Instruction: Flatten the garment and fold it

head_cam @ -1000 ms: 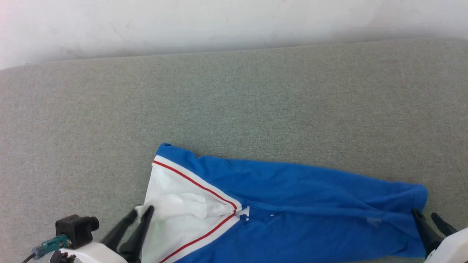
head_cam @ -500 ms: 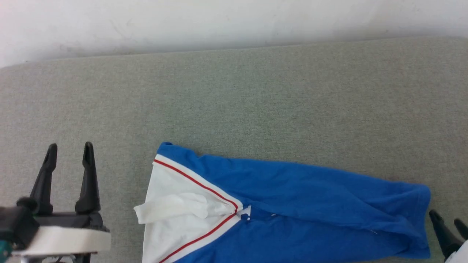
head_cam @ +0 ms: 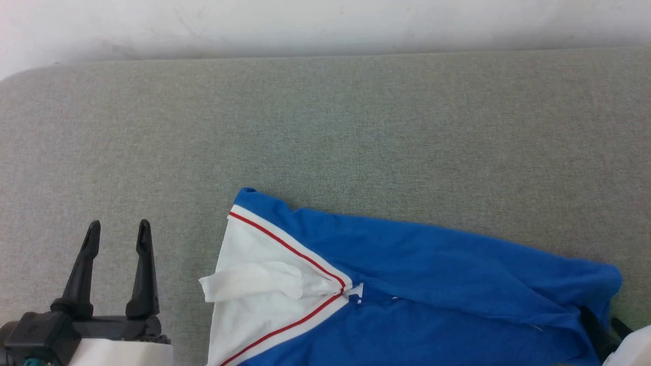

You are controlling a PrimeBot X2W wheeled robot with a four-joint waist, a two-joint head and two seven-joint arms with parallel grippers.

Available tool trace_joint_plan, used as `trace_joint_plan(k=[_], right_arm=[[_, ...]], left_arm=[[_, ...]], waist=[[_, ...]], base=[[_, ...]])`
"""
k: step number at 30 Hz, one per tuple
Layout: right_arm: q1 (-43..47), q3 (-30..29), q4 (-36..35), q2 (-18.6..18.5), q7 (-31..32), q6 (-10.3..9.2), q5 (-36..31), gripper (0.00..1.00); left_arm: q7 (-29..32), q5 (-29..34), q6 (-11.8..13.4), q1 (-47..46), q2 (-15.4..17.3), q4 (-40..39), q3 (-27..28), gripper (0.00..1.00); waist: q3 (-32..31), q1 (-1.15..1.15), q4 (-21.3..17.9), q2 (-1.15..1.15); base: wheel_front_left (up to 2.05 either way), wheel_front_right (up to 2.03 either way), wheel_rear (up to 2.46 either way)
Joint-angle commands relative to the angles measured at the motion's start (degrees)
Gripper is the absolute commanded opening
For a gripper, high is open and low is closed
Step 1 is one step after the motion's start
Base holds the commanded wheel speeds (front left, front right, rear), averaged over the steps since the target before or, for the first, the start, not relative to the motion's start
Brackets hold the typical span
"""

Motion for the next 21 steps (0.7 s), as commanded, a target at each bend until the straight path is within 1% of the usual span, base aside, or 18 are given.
trace_joint_plan(k=[1, 2, 4, 5, 11, 13, 16, 21], right_arm=[[-0.82, 1.68, 1.8, 0.74, 1.43, -0.03, -0.03, 1.0], [-1.07, 1.97, 2.18, 0.74, 1.9, -0.03, 0.01, 1.0], [-1.53, 1.85, 2.83, 0.76, 2.46, -0.03, -0.44, 0.0], [-1.68, 1.95, 2.9, 0.76, 2.62, -0.03, -0.89, 0.0], [-3.46, -1.83, 1.68, 0.75, 1.35, -0.03, -3.33, 0.0], [-4.24, -3.51, 0.75, 0.16, 1.11, -0.03, -4.2, 0.0], [-5.3, -7.16, -0.8, -1.3, 1.4, -0.03, -5.75, 0.0], [-6.48, -15.98, -1.34, -4.88, 1.95, -0.03, -8.13, 0.0]], left_arm=[[-0.27, 0.6, -0.57, -0.4, -0.47, 0.41, 0.48, 1.0], [-0.27, 0.74, -0.88, -0.5, -0.7, 0.59, 0.56, 1.0], [-0.27, 1.03, -1.48, -0.69, -1.1, 1.02, 0.52, 1.0], [-0.27, 1.15, -1.73, -0.79, -1.31, 1.23, 0.48, 1.0], [-0.27, 2.02, -2.62, -0.75, -2.2, 2.12, 0.74, 1.0], [-0.27, 2.2, -2.78, -0.6, -2.53, 2.25, 0.92, 1.0], [-0.27, 2.31, -3.18, -0.21, -2.92, 2.48, 1.0, 1.0], [-0.27, 2.37, -4.02, 0.29, -3.34, 3.11, 0.59, 1.0]], waist=[[0.13, 0.0, 0.15, 0.0], [0.12, 0.0, 0.17, 0.0], [0.05, 0.0, 0.23, 0.0], [0.0, 0.0, 0.25, 0.0], [-0.51, 0.0, 0.04, 0.0], [-0.83, 0.0, -0.12, 0.0], [-1.45, 0.0, -0.28, 0.0], [-2.63, 0.0, -0.08, 0.0]], base=[[0.0, 0.0, 0.0], [0.0, 0.0, 0.0], [0.0, 0.0, 0.0], [0.0, 0.0, 0.0], [0.0, 0.0, 0.0], [0.0, 0.0, 0.0], [0.0, 0.0, 0.0], [0.0, 0.0, 0.0]])
